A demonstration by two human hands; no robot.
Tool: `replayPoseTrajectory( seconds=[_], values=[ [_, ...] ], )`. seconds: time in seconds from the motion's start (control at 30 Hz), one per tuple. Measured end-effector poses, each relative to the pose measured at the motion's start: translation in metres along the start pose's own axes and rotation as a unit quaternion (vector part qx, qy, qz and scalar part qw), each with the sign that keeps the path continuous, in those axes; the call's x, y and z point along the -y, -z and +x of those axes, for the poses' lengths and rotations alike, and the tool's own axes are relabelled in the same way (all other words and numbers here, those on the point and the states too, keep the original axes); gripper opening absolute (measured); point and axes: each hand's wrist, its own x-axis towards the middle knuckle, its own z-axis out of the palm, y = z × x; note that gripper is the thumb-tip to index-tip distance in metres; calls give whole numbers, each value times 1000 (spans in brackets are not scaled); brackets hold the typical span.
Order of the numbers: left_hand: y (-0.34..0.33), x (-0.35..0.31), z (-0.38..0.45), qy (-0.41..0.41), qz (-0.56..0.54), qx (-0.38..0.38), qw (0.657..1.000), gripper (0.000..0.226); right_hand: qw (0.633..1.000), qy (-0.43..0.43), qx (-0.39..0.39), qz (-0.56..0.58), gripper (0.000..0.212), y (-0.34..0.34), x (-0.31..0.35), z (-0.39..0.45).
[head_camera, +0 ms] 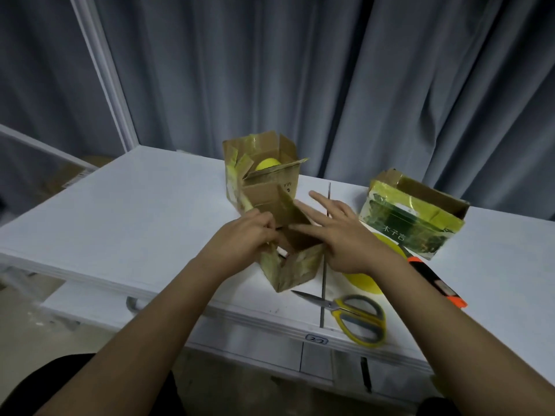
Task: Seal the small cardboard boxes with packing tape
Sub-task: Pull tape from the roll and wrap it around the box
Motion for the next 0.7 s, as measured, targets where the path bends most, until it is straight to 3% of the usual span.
replayPoseTrajectory(
  seconds=[0.07, 0.2, 0.3, 0.4, 0.47, 0.57, 0.7],
  values=[
    [3, 9, -6, 36, 5, -4, 999, 31, 993, 36, 47, -99, 56, -4, -5, 12],
    [4, 22, -13, 66, 88, 31, 993, 54, 986, 69, 5, -150, 30, -14, -6, 17],
    [0, 14, -13, 69, 111, 77, 988, 55, 997, 40, -10, -63, 29, -20, -4, 14],
    [-5, 2, -10, 66, 61, 78, 993, 51, 999, -10, 17, 45, 53, -22, 0, 9],
    [-6, -3, -6, 106, 38, 69, 991, 54, 991, -53, 22, 122, 61, -25, 4, 6],
    [-7, -2, -1, 155, 30, 65, 985, 55, 976, -104, -34, 187, 35, -34, 7, 1],
    [-14, -2, -3, 194, -38, 36, 980, 43, 933, -169, -108, 299, 19, -51, 19, -4]
  ],
)
